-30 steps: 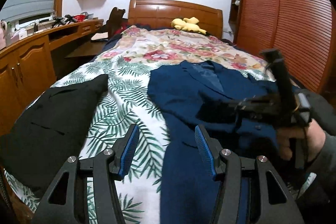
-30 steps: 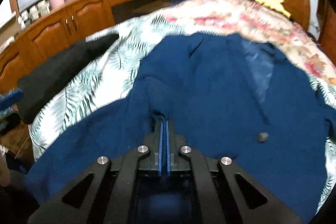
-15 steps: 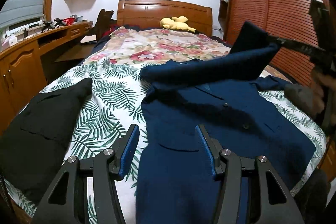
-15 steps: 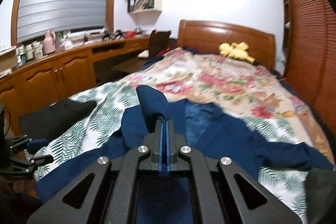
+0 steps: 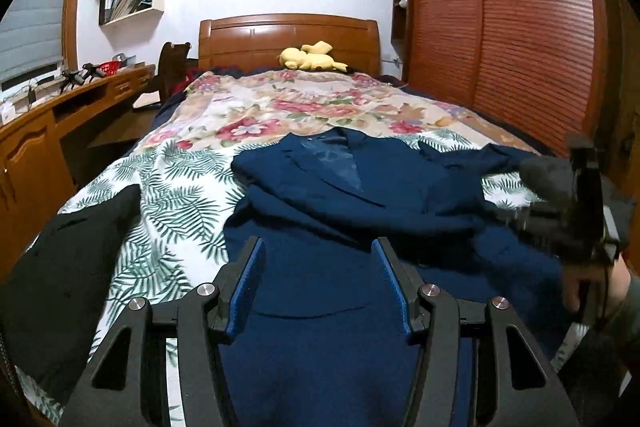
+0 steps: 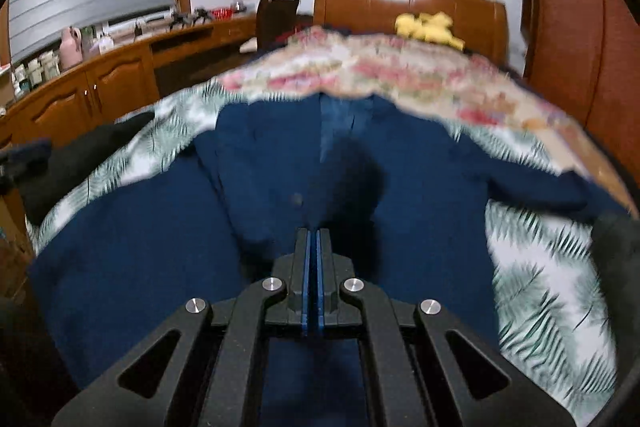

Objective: Fold large clothes
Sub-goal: 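Lift the held sleeve and fold it across the blazer front over the first sleeve, then lower the buttoned cuff onto the blazer and open the right gripper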

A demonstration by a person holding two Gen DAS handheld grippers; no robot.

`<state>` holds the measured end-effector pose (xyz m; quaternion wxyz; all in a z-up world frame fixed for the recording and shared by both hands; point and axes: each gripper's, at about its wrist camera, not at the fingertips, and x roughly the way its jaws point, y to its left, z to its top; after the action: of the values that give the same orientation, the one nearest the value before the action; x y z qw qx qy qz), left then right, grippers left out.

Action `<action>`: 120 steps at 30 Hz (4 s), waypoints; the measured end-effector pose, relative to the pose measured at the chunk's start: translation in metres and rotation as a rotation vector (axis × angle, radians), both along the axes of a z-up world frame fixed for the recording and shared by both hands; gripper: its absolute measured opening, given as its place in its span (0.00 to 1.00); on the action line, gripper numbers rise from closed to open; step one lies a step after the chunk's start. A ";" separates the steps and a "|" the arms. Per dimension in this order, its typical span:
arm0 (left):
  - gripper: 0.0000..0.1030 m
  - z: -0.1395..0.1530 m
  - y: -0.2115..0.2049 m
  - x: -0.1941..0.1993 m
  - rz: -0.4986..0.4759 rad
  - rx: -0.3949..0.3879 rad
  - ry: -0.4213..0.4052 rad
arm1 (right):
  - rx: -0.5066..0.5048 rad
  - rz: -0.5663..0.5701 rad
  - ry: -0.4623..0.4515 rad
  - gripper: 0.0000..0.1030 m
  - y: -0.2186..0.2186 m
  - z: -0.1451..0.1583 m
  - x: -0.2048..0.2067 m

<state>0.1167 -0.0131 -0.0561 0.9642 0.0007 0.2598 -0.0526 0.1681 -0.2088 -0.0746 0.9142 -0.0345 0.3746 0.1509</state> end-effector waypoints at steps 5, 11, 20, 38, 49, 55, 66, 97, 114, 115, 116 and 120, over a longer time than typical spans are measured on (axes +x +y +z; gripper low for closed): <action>0.55 -0.010 -0.012 0.023 -0.030 0.023 0.000 | 0.022 0.034 0.064 0.03 -0.004 -0.018 -0.015; 0.55 -0.031 -0.008 0.050 -0.039 -0.017 -0.001 | 0.026 0.040 0.089 0.11 -0.011 -0.017 -0.031; 0.55 -0.046 -0.003 0.062 -0.050 -0.036 -0.009 | -0.093 0.028 0.023 0.36 -0.017 -0.002 -0.034; 0.55 -0.060 -0.012 0.049 -0.072 -0.064 0.005 | 0.059 -0.093 0.226 0.41 -0.042 -0.045 0.071; 0.55 -0.059 -0.012 0.045 -0.055 -0.076 0.009 | 0.098 0.029 0.316 0.03 -0.029 -0.051 0.070; 0.55 -0.059 -0.013 0.042 -0.053 -0.080 0.004 | 0.107 -0.054 0.073 0.02 -0.050 0.013 0.030; 0.55 -0.059 -0.013 0.043 -0.054 -0.086 0.005 | -0.144 -0.371 0.045 0.02 -0.105 0.024 -0.017; 0.55 -0.063 -0.018 0.051 -0.084 -0.072 0.010 | -0.054 -0.263 0.203 0.08 -0.114 -0.027 -0.004; 0.55 -0.065 -0.019 0.048 -0.086 -0.059 0.007 | -0.081 -0.124 0.107 0.03 -0.062 0.021 -0.064; 0.55 -0.065 -0.019 0.048 -0.086 -0.057 0.006 | -0.089 -0.121 0.121 0.03 -0.061 0.018 -0.065; 0.55 -0.065 -0.018 0.048 -0.085 -0.056 0.006 | -0.100 -0.125 0.137 0.04 -0.061 0.015 -0.066; 0.55 -0.063 -0.018 0.046 -0.083 -0.050 0.003 | -0.102 -0.131 0.166 0.36 -0.066 0.011 -0.074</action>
<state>0.1632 -0.0310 -0.1191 0.9605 -0.0129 0.2598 -0.0991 0.0941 -0.2749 -0.0640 0.8851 -0.0440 0.4575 0.0737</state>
